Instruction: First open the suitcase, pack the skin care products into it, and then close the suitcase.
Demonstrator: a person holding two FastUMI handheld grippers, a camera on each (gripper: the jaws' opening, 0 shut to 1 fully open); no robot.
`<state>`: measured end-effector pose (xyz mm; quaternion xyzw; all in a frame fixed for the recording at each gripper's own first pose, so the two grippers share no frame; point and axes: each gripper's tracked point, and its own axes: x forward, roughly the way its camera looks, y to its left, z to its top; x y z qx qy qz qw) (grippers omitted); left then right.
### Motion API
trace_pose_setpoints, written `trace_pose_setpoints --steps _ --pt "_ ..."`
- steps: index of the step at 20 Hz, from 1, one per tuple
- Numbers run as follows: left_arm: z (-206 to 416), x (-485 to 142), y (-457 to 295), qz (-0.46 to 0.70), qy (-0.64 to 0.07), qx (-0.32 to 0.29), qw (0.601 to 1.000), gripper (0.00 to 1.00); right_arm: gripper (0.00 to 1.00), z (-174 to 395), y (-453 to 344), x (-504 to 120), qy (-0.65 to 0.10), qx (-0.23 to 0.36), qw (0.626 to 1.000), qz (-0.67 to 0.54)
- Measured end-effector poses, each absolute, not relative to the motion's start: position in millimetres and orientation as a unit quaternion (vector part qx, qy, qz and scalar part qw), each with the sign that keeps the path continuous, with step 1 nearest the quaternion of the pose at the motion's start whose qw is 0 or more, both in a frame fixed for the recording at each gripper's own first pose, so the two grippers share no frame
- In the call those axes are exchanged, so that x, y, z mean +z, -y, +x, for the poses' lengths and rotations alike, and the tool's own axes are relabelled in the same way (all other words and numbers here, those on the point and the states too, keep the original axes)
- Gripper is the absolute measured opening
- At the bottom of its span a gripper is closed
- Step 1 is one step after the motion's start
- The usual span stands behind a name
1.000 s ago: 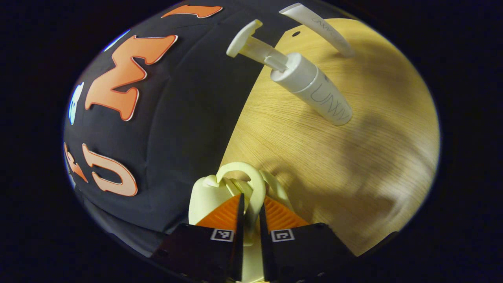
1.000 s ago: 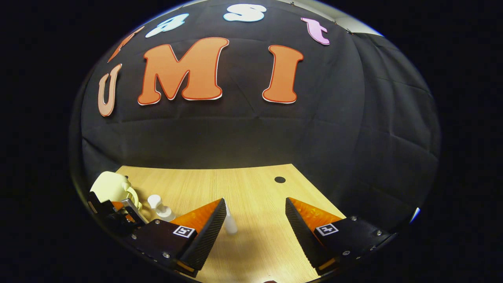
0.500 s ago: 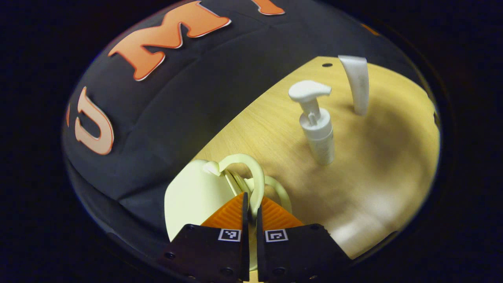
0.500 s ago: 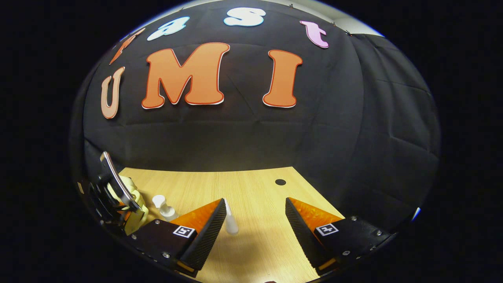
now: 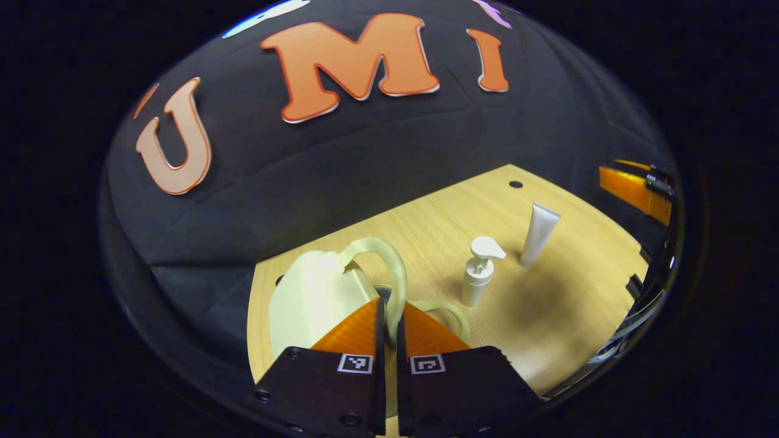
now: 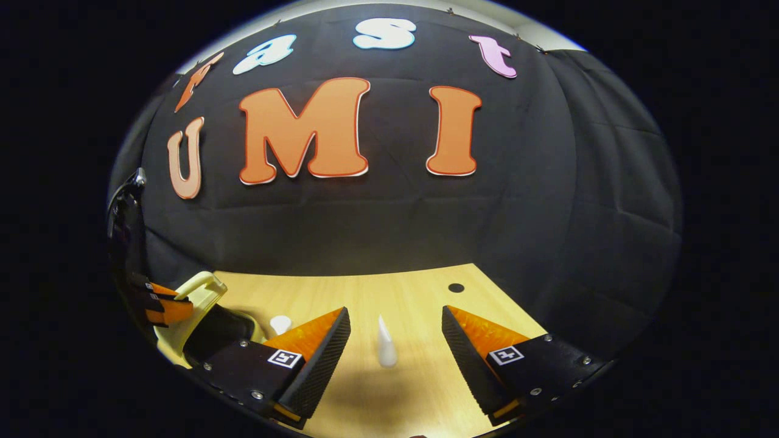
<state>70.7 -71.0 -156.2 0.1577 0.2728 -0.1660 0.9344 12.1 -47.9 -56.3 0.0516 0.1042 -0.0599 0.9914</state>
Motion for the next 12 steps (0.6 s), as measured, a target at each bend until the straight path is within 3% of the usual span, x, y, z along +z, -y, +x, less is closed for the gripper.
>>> trace_pose_setpoints --steps 7,12 --pt "76 -106 -49 0.052 -0.252 -0.156 0.954 0.08 0.96 25 0 -25 -0.076 -0.019 0.996 0.052" --pt "82 -103 -144 0.018 -0.239 -0.149 0.959 0.08 0.96 16 -43 -21 -0.068 -0.003 0.997 0.040"
